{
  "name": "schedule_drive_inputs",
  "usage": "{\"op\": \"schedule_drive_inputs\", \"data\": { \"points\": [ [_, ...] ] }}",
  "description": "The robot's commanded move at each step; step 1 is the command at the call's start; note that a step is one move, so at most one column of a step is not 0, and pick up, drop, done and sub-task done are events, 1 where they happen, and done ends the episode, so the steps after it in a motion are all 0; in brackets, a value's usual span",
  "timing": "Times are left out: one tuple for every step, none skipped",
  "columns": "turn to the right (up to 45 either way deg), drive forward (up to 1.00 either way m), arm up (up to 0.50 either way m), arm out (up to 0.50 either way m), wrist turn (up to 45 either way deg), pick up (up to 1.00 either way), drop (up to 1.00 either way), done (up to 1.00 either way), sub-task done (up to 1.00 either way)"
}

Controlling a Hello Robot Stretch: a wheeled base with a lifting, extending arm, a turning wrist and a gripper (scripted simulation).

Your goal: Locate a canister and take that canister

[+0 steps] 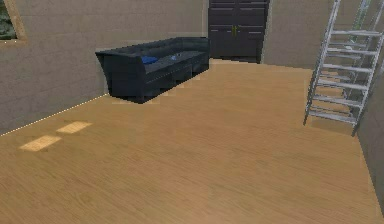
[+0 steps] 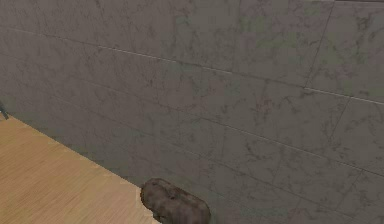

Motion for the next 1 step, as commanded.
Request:
{"op": "schedule_drive_inputs", "data": {
  "points": [
    [0.0,0.00,0.00,0.00,0.0,0.00,0.00,1.00,0.00]
  ]
}}
